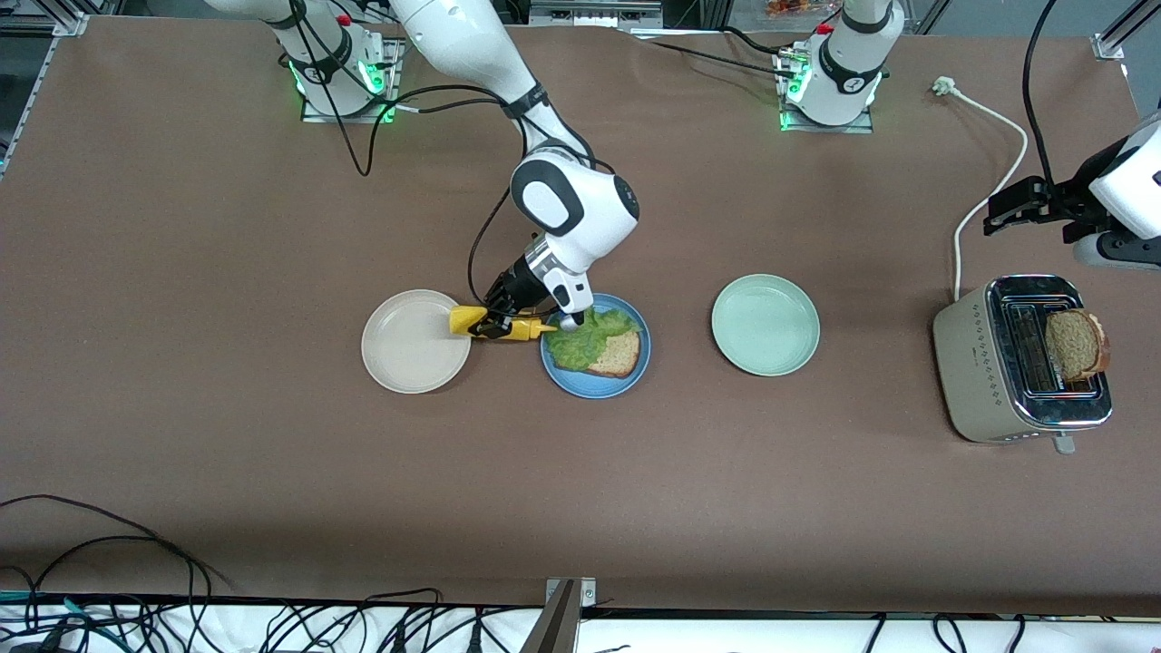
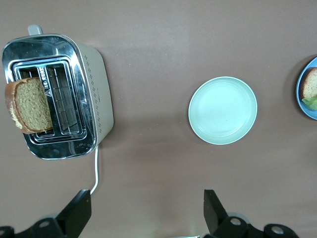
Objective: Make sandwich in blue plate with both arms
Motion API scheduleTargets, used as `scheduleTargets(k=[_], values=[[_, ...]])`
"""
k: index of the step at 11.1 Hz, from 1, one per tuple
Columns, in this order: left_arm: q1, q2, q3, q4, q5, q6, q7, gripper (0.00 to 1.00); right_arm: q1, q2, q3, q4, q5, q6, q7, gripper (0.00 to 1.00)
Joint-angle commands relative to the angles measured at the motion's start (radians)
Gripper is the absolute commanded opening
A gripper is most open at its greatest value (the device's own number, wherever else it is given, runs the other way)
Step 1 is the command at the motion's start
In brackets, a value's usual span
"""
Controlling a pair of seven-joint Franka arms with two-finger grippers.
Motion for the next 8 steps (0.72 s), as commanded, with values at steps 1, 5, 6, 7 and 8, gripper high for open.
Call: scheduleTargets(k=[1, 5, 6, 7, 8], values=[[0.0, -0.013, -0.003, -0.005, -0.002, 0.005, -0.005, 1.0, -0.075, -0.054, 0.041, 0.028, 0.012, -0.009, -0.028, 0.0], [-0.001, -0.013, -0.003, -0.005, -0.002, 0.005, -0.005, 1.0, -0.199, -0.166, 0.073, 0.017, 0.185, 0.011, -0.114, 0.0], [-0.001, -0.013, -0.003, -0.005, -0.002, 0.007, -0.005, 1.0, -0.256, -0.203, 0.106, 0.001, 0.228, 0.021, -0.128, 0.0], [-0.001, -0.011, -0.003, -0.005, -0.002, 0.01, -0.005, 1.0, -0.324, -0.254, 0.131, -0.038, 0.289, 0.056, -0.169, 0.0], [-0.001, -0.011, -0.003, -0.005, -0.002, 0.01, -0.005, 1.0, -0.38, -0.295, 0.143, -0.073, 0.35, 0.078, -0.238, 0.0]])
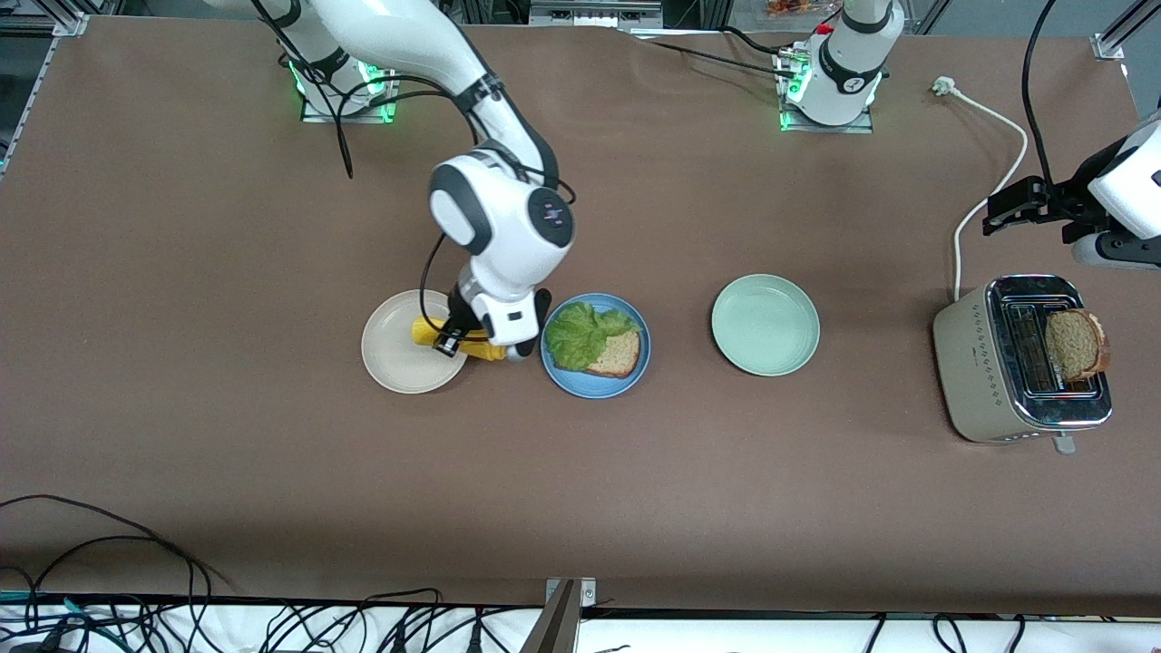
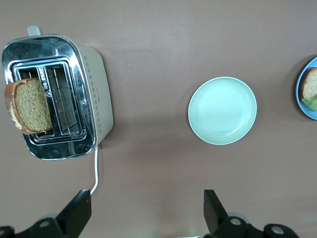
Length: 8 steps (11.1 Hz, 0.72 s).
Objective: Make sandwich in blue plate with both arms
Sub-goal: 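Carry the mustard bottle back beside the beige plate with the right gripper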
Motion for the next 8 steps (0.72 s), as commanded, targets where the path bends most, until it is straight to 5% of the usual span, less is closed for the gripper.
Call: scheduleTargets(k=[1, 8], values=[[0.001, -0.008, -0.002, -0.003, -0.002, 0.01, -0.005, 1.0, -0.188, -0.155, 0.084, -0.125, 0.172, 0.063, -0.178, 0.0], [0.001, -0.005, 0.0, -0.003, 0.001, 0.012, -0.006, 1.0, -0.616, -0.258, 0.313, -0.172, 0.483, 0.047, -0.609, 0.0]])
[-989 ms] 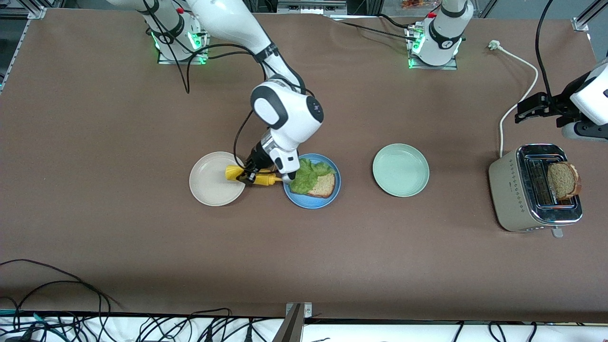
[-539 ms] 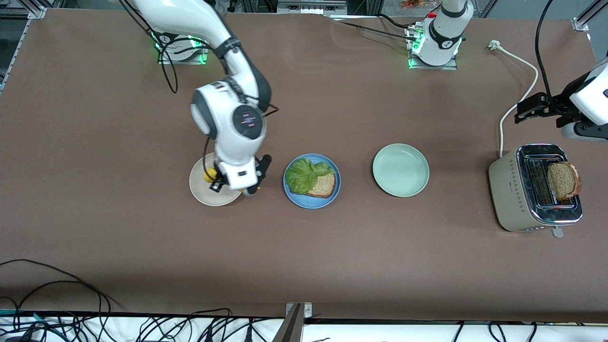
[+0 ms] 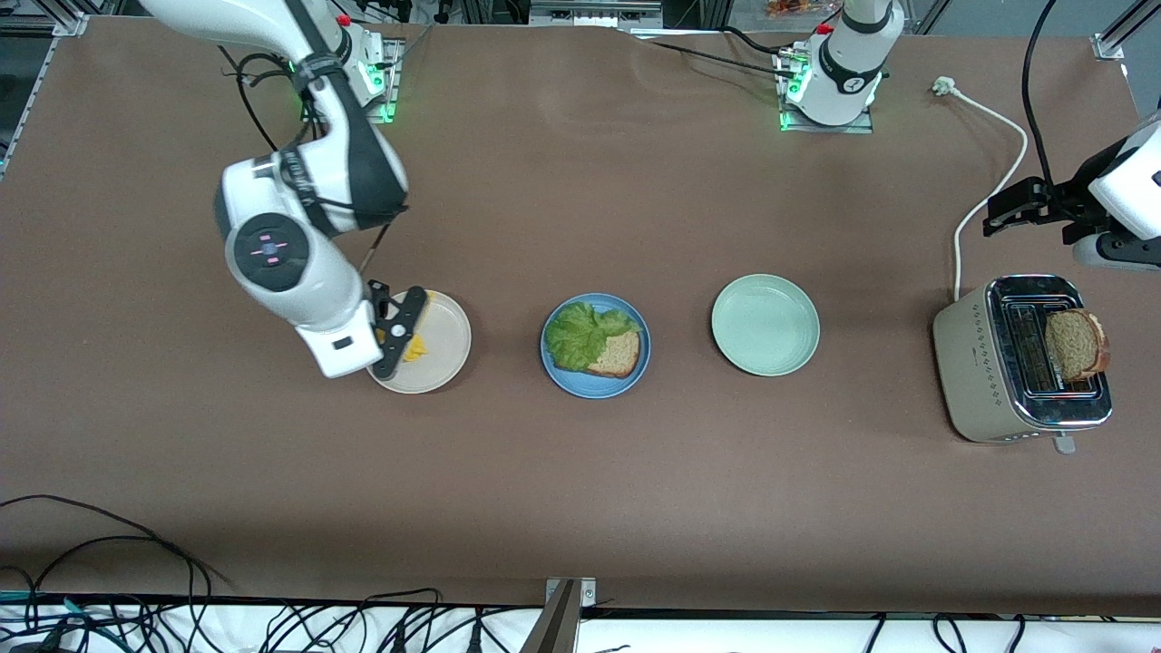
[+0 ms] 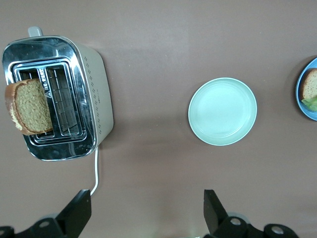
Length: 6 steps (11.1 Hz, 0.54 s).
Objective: Make sandwich in blue plate with both arms
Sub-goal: 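Carry the mustard bottle back beside the beige plate with the right gripper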
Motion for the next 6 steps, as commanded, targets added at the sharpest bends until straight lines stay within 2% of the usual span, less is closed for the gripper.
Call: scheduleTargets(k=[1, 3, 6], values=[[0.001, -0.006, -0.001, -0.003, 0.001, 0.008, -0.006, 1.0, -0.195, -0.046, 0.101, -0.042, 0.176, -0.01, -0.237, 0.0], [0.001, -0.006, -0.001, -0.003, 0.001, 0.023, -0.006, 1.0, -0.282, -0.051, 0.106, -0.042, 0.272, -0.067, -0.392, 0.0], [0.001, -0.006, -0.001, -0.003, 0.001, 0.026, -0.006, 1.0, -0.417, -0.045, 0.11, -0.039, 0.352, -0.151, -0.648, 0.0]])
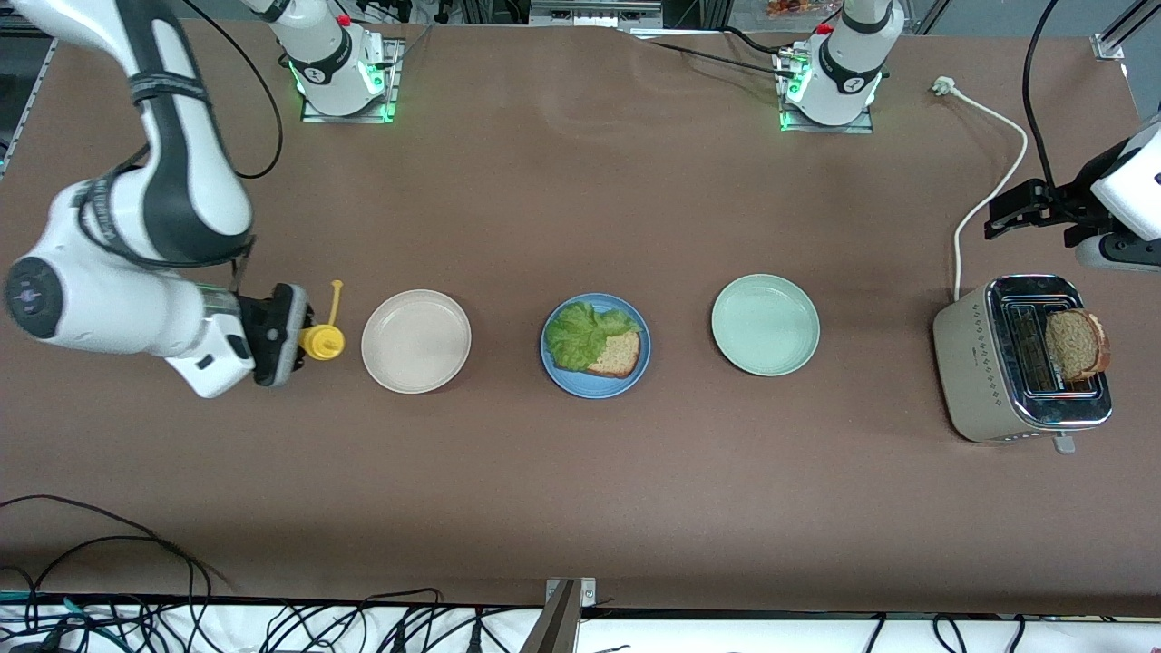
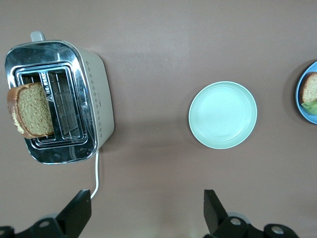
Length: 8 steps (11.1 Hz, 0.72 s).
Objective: Make sandwich in blue plate with both arms
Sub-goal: 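Carry the mustard bottle back beside the beige plate with the right gripper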
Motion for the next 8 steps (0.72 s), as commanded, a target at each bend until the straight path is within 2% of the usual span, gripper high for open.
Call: scheduleTargets(k=[1, 4, 6, 8], values=[[0.001, -0.003, 0.001, -0.003, 0.001, 0.012, -0.005, 1.0, -0.141, -0.025, 0.028, -0.033, 0.103, -0.07, -0.258, 0.0], [0.001, 0.0, 0.001, -0.003, 0.004, 0.012, -0.005, 1.0, -0.205, 0.024, 0.028, -0.007, 0.157, -0.122, -0.387, 0.0], [0.001, 0.0, 0.001, -0.003, 0.005, 0.014, -0.005, 1.0, -0.233, 0.085, 0.026, 0.022, 0.242, -0.13, -0.462, 0.0], [0.001, 0.0, 0.001, -0.003, 0.008, 0.014, -0.005, 1.0, -0.263, 0.11, 0.029, 0.022, 0.263, -0.13, -0.519, 0.0]])
